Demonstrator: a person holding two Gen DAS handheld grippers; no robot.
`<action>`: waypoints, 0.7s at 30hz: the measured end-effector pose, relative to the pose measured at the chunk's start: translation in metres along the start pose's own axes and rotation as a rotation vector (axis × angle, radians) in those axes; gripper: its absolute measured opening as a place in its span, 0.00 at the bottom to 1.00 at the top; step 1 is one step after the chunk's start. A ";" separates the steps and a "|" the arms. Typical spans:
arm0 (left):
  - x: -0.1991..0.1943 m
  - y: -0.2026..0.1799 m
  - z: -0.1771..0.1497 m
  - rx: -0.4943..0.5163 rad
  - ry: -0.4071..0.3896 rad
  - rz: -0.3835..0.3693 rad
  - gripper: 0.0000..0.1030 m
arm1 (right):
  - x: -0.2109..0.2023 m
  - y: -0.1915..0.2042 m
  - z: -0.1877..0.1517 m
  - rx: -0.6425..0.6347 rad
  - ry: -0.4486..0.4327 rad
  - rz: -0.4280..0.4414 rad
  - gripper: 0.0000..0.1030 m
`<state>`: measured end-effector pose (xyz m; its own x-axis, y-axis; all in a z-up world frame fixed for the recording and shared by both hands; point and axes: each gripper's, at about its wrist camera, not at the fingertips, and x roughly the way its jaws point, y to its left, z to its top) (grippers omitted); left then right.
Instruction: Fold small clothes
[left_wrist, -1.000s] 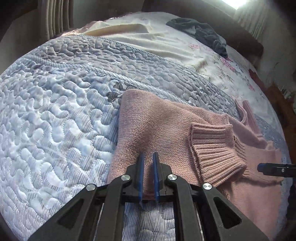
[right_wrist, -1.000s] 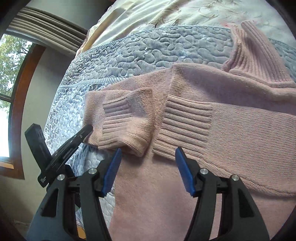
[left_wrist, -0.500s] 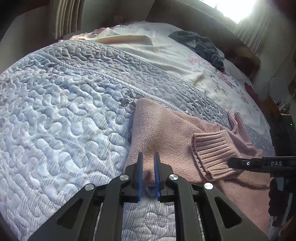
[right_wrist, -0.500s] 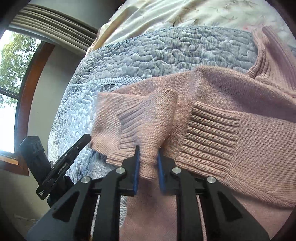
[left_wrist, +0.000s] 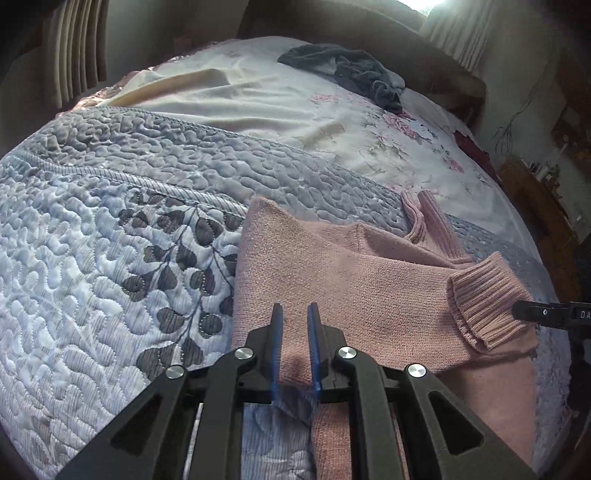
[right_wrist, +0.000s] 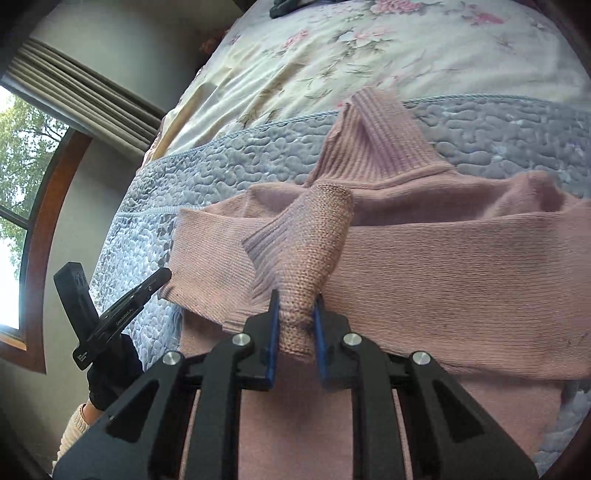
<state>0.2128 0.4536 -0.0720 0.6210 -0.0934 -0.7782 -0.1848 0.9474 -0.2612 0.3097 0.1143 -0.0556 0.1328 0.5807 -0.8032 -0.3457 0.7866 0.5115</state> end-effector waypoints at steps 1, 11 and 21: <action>0.004 -0.009 -0.001 0.017 0.004 0.001 0.12 | -0.006 -0.011 -0.001 0.014 -0.009 -0.015 0.15; 0.059 -0.047 -0.016 0.133 0.116 0.142 0.15 | 0.036 -0.074 -0.022 0.093 0.099 -0.138 0.20; 0.025 -0.059 0.001 0.099 0.046 0.053 0.18 | 0.005 -0.019 -0.017 -0.091 0.021 -0.165 0.44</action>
<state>0.2399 0.3952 -0.0754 0.5766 -0.0546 -0.8152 -0.1388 0.9767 -0.1635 0.3008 0.0987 -0.0744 0.1759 0.4400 -0.8806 -0.4033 0.8482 0.3432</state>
